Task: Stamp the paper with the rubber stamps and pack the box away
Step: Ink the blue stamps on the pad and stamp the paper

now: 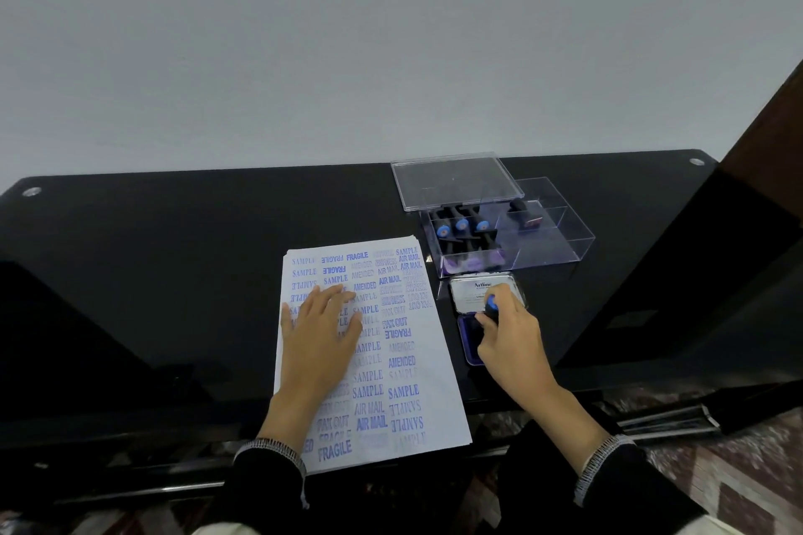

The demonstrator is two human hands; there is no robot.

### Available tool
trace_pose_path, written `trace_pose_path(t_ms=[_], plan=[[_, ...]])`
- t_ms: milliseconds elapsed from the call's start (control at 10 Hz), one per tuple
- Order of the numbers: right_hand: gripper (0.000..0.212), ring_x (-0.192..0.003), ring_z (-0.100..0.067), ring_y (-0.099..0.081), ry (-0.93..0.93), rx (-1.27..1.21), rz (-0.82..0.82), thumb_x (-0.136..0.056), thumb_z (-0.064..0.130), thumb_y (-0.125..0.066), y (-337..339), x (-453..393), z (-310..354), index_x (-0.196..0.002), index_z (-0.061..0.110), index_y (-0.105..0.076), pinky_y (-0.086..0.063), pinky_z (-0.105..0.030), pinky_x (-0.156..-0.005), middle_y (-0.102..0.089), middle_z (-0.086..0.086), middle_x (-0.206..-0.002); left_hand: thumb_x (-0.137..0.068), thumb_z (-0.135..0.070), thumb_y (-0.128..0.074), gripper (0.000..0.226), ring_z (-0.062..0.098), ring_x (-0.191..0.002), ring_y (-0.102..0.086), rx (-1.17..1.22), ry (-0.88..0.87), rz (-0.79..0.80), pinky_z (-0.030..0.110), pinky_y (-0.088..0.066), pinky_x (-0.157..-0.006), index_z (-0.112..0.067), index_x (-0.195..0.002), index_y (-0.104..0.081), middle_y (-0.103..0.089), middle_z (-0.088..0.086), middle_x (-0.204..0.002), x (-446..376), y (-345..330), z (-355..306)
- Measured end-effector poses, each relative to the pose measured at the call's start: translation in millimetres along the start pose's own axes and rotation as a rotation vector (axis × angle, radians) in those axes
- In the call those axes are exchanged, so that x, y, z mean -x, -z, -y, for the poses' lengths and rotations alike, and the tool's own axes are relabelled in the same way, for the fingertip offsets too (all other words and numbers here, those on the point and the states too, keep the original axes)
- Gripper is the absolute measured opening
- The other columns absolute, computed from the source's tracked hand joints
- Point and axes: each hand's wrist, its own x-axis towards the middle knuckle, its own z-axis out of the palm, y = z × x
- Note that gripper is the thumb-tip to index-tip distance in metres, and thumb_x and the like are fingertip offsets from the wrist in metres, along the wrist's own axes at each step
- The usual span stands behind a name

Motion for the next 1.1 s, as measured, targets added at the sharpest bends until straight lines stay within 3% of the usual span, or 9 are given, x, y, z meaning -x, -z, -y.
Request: trace_pose_path(t_ms=[300, 500, 600, 800, 900, 1000, 1100], plan=[[0.031, -0.067, -0.023, -0.053, 0.038, 0.092, 0.010, -0.082, -0.008, -0.058, 0.1, 2.5, 6.3, -0.083, 0.014, -0.036, -0.050, -0.034, -0.054, -0.044, -0.001, -0.078, -0.098, -0.040, -0.044, 0.037, 0.011, -0.143, -0.023, -0.013, 0.005, 0.004, 0.048, 0.002, -0.118, -0.030, -0.133, -0.049, -0.039, -0.013, -0.147, -0.5, -0.8, 0.5], [0.028, -0.060, -0.009, -0.041, 0.007, 0.014, 0.088, -0.081, -0.012, -0.054, 5.9, -8.5, 7.6, -0.082, 0.009, -0.036, -0.038, -0.013, -0.050, -0.043, -0.005, -0.077, -0.098, -0.041, -0.043, 0.037, 0.010, -0.144, -0.022, -0.021, 0.013, 0.008, 0.047, 0.002, -0.118, -0.031, -0.134, -0.047, -0.037, -0.014, -0.147, -0.6, -1.6, 0.1], [0.029, -0.065, -0.009, -0.048, -0.030, -0.036, 0.111, -0.080, -0.014, -0.054, 6.9, -11.4, 7.1, -0.083, 0.009, -0.036, -0.042, -0.013, -0.052, -0.046, -0.006, -0.081, -0.098, -0.041, -0.043, 0.037, 0.010, -0.144, -0.021, -0.016, 0.015, 0.008, 0.047, 0.003, -0.118, -0.031, -0.134, -0.048, -0.037, -0.014, -0.147, -0.5, -1.9, 0.0], [0.026, -0.065, -0.021, -0.046, 0.017, 0.057, -0.004, -0.084, -0.007, -0.057, -3.4, 2.0, 3.0, -0.082, 0.011, -0.037, -0.032, -0.020, -0.047, -0.044, -0.004, -0.077, -0.098, -0.041, -0.043, 0.037, 0.011, -0.144, -0.022, -0.008, 0.013, 0.003, 0.047, 0.002, -0.119, -0.031, -0.134, -0.048, -0.038, -0.014, -0.147, 0.2, -0.9, -1.2], [0.029, -0.065, -0.022, -0.044, 0.046, 0.103, -0.081, -0.083, -0.008, -0.058, -6.0, 8.5, 5.0, -0.082, 0.013, -0.038, -0.031, -0.021, -0.053, -0.042, -0.002, -0.077, -0.098, -0.040, -0.044, 0.037, 0.010, -0.143, -0.023, -0.015, 0.007, -0.002, 0.047, 0.001, -0.119, -0.030, -0.133, -0.049, -0.039, -0.014, -0.147, 0.6, -1.0, -0.3], [0.026, -0.061, -0.022, -0.045, 0.074, 0.168, -0.142, -0.081, -0.006, -0.064, -7.2, 13.4, 4.2, -0.081, 0.011, -0.044, -0.039, -0.031, -0.054, -0.044, -0.001, -0.074, -0.098, -0.040, -0.044, 0.037, 0.011, -0.143, -0.024, -0.014, 0.006, -0.001, 0.048, 0.000, -0.119, -0.030, -0.133, -0.049, -0.039, -0.014, -0.146, 0.3, -0.9, -0.4], [0.036, -0.058, -0.020, -0.039, 0.103, 0.182, -0.173, -0.078, -0.007, -0.066, -6.8, 17.1, 5.5, -0.078, 0.016, -0.038, -0.037, -0.031, -0.055, -0.040, 0.001, -0.073, -0.098, -0.040, -0.044, 0.037, 0.011, -0.143, -0.023, -0.011, 0.009, 0.001, 0.048, 0.000, -0.119, -0.030, -0.133, -0.049, -0.039, -0.014, -0.146, 0.4, -0.4, -1.5]])
